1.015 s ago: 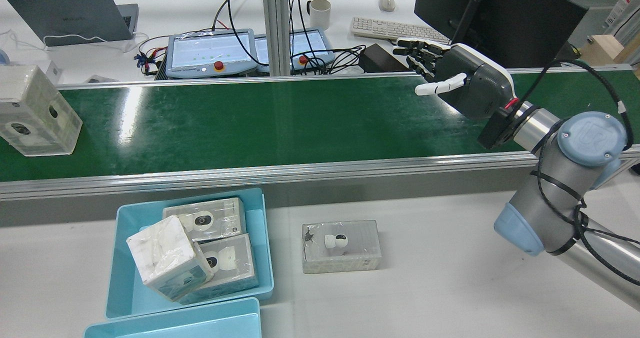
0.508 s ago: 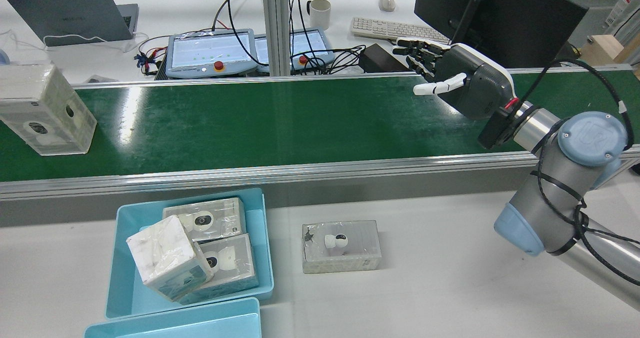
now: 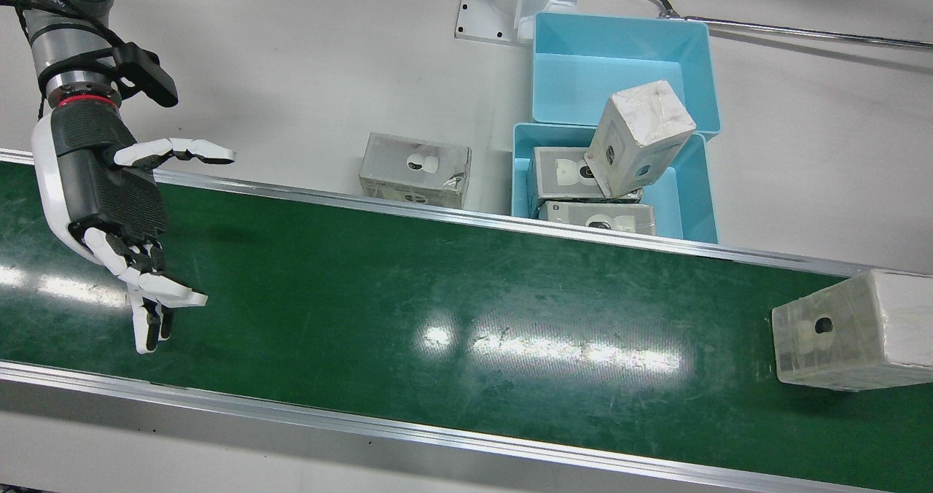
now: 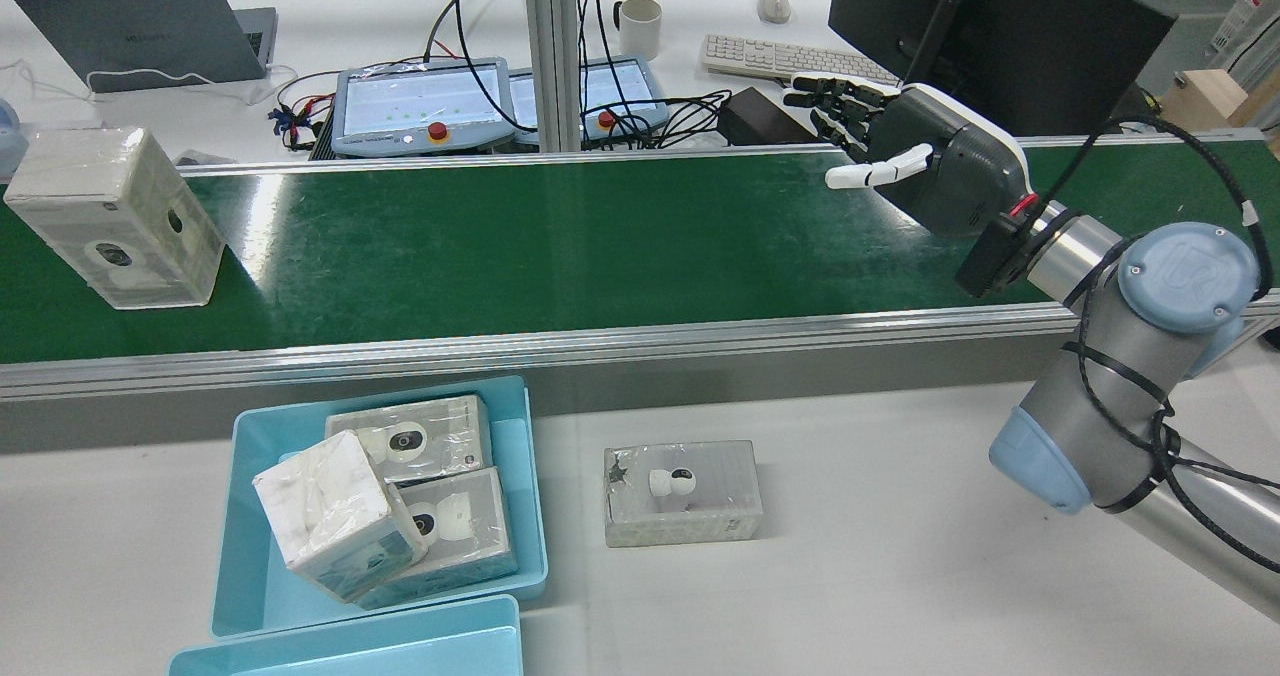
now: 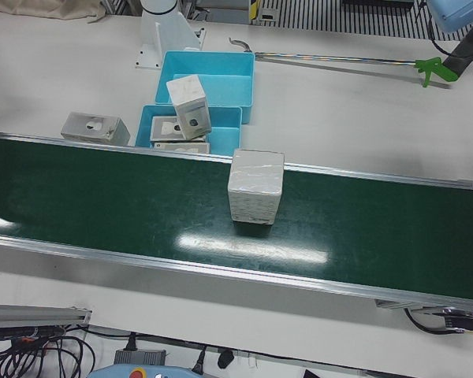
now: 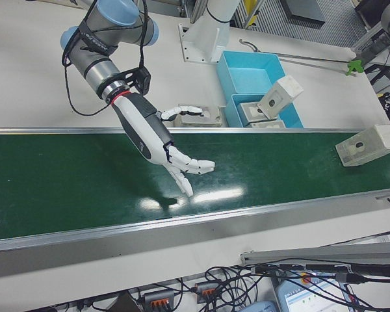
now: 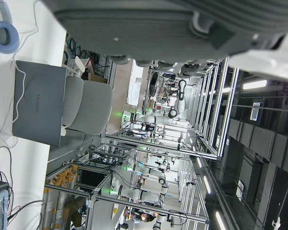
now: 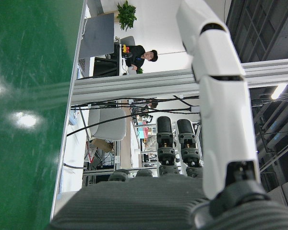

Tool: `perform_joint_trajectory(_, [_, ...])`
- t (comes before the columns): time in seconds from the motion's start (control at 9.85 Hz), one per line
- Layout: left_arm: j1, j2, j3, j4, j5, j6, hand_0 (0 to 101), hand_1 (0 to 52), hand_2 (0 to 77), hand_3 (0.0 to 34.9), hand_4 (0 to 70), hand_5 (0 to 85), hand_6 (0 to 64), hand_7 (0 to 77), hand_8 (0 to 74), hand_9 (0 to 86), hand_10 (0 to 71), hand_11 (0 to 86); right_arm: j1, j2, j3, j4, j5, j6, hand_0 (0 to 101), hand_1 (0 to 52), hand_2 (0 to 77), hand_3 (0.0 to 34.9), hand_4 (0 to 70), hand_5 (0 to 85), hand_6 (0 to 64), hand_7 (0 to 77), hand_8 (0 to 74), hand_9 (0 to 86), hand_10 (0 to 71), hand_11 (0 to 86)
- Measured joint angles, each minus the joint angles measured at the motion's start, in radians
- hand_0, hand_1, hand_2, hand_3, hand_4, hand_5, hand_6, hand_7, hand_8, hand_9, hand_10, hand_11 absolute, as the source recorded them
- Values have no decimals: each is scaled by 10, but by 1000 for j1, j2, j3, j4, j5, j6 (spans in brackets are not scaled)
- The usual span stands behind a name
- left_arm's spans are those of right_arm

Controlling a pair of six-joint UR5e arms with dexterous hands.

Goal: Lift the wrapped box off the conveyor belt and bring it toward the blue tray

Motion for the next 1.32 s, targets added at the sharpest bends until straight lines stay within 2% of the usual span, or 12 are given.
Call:
perform_joint_trajectory(0.1, [0,0,0,0,0,0,0,0,5,0,0,11,0,5,5,0,5,0,0,0,0,-1,0,0,515,202,191,7,164,180,65,229,0,33,0,22])
perform_joint_trajectory(0.2, [0,0,0,0,0,0,0,0,11,0,0,11,0,5,5,0,0,5,0,0,-1,-2,0,0,501,169,131,6,169,180,65,229,0,33,0,22])
perform_joint_trajectory(0.3, [0,0,0,0,0,0,0,0,11,0,0,11,0,5,5,0,0,5,0,0,-1,-3,0,1,501,169,131,6,169,180,65,229,0,33,0,22])
perform_joint_trajectory(0.41, [0,0,0,0,0,0,0,0,11,0,0,11,0,5,5,0,5,0,0,-2,0,-6,0,1,492,120,93,6,169,180,65,229,0,33,0,22])
perform_joint_trajectory(0.51, [0,0,0,0,0,0,0,0,11,0,0,11,0,5,5,0,5,0,1,-5,1,-9,0,0,461,60,22,14,164,180,65,240,0,33,0,16])
perform_joint_trajectory(0.61, [0,0,0,0,0,0,0,0,11,0,0,11,0,5,5,0,5,0,1,-14,4,-13,-1,0,461,60,22,14,164,180,65,240,0,33,0,16])
perform_joint_trajectory(0.71, [0,0,0,0,0,0,0,0,5,0,0,11,0,5,5,0,5,0,2,-23,11,-28,0,0,461,115,55,22,175,196,65,251,0,33,0,16])
perform_joint_trajectory(0.81, [0,0,0,0,0,0,0,0,5,0,0,11,0,5,5,0,5,0,2,-30,20,-50,1,0,470,142,109,33,185,207,65,262,0,33,0,16])
perform_joint_trajectory(1.02, [0,0,0,0,0,0,0,0,11,0,0,11,0,5,5,0,5,0,2,-35,30,-80,4,1,475,142,125,33,185,207,71,273,0,38,0,16])
perform_joint_trajectory(1.12, [0,0,0,0,0,0,0,0,11,0,0,11,0,5,5,0,0,0,1,-35,31,-81,8,1,475,142,125,33,185,207,71,273,0,38,0,16])
perform_joint_trajectory(1.22, [0,0,0,0,0,0,0,0,11,0,0,11,0,5,5,0,0,0,-1,-34,31,-79,12,1,477,158,125,12,158,207,55,240,0,38,0,16])
perform_joint_trajectory(1.32, [0,0,0,0,0,0,0,0,11,0,0,11,0,5,5,0,0,5,-2,-31,31,-76,15,1,480,158,142,13,136,196,55,224,0,38,0,16])
